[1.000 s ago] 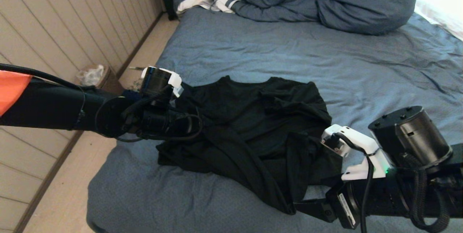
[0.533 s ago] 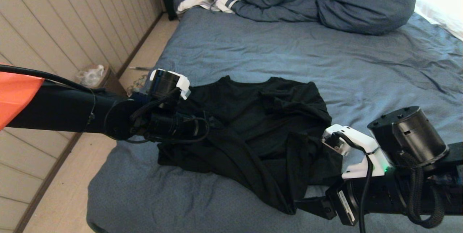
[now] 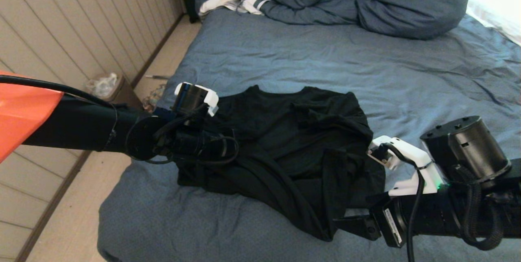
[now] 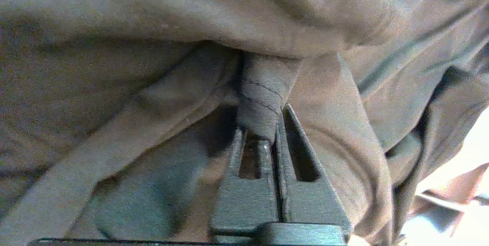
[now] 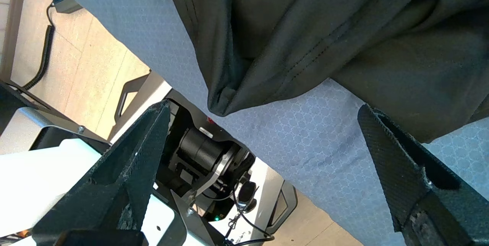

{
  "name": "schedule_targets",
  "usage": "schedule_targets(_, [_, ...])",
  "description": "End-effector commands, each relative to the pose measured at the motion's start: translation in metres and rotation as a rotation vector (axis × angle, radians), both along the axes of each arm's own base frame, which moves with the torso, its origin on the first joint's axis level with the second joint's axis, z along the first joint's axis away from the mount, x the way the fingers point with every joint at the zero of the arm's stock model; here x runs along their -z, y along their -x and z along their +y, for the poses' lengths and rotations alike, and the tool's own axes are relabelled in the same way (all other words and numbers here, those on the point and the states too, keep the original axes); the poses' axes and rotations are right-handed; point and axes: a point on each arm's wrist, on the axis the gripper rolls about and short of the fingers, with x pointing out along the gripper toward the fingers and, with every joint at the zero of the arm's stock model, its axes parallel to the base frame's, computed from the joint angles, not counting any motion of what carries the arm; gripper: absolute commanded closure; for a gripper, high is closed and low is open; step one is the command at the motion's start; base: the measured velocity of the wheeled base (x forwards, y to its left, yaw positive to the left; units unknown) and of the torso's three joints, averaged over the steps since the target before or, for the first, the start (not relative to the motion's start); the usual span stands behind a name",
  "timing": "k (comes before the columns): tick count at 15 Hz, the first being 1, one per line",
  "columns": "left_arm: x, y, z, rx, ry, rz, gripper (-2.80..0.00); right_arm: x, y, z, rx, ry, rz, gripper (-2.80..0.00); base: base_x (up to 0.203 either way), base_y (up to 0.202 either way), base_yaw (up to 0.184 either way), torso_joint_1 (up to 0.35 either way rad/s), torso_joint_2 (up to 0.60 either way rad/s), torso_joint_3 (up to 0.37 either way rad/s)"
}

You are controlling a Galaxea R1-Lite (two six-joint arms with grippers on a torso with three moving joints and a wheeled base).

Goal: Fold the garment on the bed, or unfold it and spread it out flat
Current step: Fold the black T-shirt

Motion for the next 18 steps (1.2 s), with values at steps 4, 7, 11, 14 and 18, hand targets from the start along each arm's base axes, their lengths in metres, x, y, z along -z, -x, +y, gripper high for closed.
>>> schedule_targets(4, [-0.004,0.012,0.007,-0.001,0.004,0.01,0.0,-0.005,-0.007,-0.013,0.071,-0.012,-0.016,-2.8,0.0,0.0,0.0,0.0,0.0,0.0])
schedule_targets(7, [-0.006,0.018,0.012,-0.006,0.012,0.008,0.0,-0.01,-0.019,-0.025,0.177,-0.045,-0.001,-2.8,0.0,0.0,0.0,0.0,0.0,0.0])
schedule_targets(11, [-0.012,0.028,0.02,-0.014,0.029,0.001,0.0,-0.012,-0.038,-0.025,0.294,-0.08,0.101,-2.8,0.0,0.0,0.0,0.0,0.0,0.0])
schedule_targets(14, [-0.009,0.028,0.02,-0.013,0.033,-0.005,0.0,-0.004,-0.054,-0.018,0.32,-0.079,0.148,-2.8,0.0,0.0,0.0,0.0,0.0,0.0])
schedule_targets(18, [-0.003,0.027,0.019,-0.011,0.024,0.014,0.0,-0.003,-0.081,-0.008,0.336,-0.089,0.15,-2.8,0.0,0.0,0.0,0.0,0.0,0.0])
